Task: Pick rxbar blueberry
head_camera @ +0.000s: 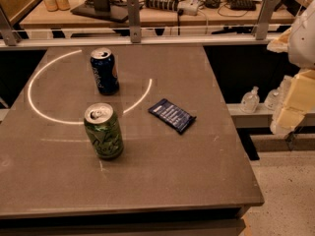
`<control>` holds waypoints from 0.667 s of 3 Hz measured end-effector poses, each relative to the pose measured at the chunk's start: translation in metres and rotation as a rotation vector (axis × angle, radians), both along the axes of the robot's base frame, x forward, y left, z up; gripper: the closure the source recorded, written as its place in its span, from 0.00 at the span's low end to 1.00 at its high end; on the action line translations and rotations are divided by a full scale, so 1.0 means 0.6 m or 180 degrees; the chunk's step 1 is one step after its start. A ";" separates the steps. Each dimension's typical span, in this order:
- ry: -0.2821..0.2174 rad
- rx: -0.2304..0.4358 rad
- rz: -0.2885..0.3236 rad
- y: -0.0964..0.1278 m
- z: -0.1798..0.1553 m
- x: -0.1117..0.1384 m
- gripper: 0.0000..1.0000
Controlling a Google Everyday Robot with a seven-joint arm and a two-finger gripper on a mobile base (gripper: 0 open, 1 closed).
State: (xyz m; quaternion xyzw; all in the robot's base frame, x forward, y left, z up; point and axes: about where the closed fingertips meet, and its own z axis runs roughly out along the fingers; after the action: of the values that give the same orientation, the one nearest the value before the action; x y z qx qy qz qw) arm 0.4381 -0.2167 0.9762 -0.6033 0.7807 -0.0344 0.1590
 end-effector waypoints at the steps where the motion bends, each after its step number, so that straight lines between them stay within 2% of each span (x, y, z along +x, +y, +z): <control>1: -0.0001 0.0000 0.0000 0.000 0.000 0.000 0.00; 2: 0.0045 0.0236 -0.0188 0.001 -0.007 -0.005 0.00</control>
Offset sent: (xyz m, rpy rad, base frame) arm -0.0065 0.0009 -0.0163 0.1969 0.0611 -0.1561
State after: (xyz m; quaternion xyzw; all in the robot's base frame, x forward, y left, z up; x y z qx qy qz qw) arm 0.4353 -0.2158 0.9717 -0.5740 0.8000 -0.0059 0.1745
